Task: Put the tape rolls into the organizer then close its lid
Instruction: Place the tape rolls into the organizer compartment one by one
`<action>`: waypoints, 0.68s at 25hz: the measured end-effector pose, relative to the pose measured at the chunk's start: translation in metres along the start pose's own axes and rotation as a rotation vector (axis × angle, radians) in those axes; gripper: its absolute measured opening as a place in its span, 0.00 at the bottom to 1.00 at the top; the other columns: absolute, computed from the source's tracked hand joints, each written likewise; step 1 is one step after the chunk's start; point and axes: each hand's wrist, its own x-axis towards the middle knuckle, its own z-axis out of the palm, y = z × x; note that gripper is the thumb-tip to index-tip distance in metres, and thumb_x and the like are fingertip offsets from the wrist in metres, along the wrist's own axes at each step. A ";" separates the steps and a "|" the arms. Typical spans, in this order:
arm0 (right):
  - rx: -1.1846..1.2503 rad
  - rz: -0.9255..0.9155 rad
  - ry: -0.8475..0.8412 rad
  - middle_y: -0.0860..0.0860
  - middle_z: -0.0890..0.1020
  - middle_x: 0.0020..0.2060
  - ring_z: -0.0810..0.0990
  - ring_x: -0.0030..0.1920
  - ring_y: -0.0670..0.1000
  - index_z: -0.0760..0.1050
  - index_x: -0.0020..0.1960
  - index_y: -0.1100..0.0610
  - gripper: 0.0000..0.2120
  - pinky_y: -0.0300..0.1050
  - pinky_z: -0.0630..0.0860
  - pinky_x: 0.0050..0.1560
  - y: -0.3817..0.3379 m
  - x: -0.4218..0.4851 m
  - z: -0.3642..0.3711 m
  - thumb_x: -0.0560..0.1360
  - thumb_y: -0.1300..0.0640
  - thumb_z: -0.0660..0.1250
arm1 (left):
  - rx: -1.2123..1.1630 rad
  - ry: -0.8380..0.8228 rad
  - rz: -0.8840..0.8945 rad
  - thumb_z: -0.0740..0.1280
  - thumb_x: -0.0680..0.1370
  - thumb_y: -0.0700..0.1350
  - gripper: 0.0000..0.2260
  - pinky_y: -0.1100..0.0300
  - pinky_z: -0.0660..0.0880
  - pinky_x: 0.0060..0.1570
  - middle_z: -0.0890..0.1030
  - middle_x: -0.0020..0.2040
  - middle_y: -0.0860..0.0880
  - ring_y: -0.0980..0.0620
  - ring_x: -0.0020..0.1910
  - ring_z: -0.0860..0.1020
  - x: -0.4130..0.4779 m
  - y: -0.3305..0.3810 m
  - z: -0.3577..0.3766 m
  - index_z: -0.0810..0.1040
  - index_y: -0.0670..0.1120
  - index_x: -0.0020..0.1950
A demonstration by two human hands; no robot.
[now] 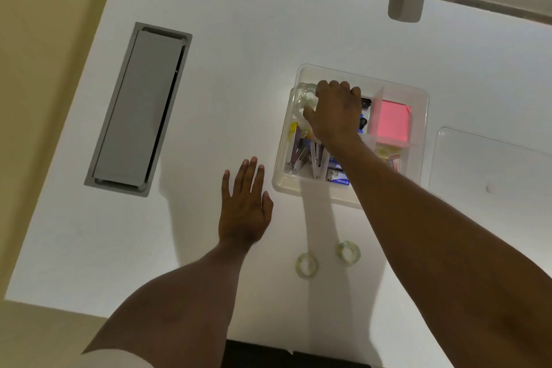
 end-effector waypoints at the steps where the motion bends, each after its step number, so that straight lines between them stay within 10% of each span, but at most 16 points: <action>1: 0.060 0.006 0.064 0.55 0.82 0.46 0.78 0.51 0.58 0.78 0.53 0.57 0.13 0.54 0.69 0.57 0.001 -0.010 -0.002 0.75 0.48 0.68 | 0.004 0.002 0.002 0.49 0.86 0.54 0.27 0.36 0.52 0.84 0.58 0.87 0.45 0.45 0.87 0.54 -0.001 0.000 0.000 0.58 0.47 0.85; 6: 0.272 0.021 0.273 0.53 0.80 0.42 0.77 0.44 0.55 0.77 0.49 0.57 0.05 0.51 0.74 0.48 0.000 -0.088 -0.001 0.76 0.55 0.67 | 0.005 0.052 0.015 0.56 0.86 0.51 0.27 0.37 0.51 0.84 0.58 0.86 0.45 0.46 0.87 0.54 -0.001 -0.002 0.001 0.60 0.46 0.85; 17: 0.370 0.256 0.073 0.50 0.79 0.54 0.77 0.53 0.52 0.76 0.60 0.54 0.14 0.49 0.75 0.54 0.040 -0.307 0.043 0.76 0.51 0.68 | -0.018 0.123 0.028 0.57 0.85 0.49 0.26 0.36 0.52 0.83 0.61 0.85 0.43 0.45 0.86 0.58 -0.006 -0.001 0.002 0.63 0.43 0.83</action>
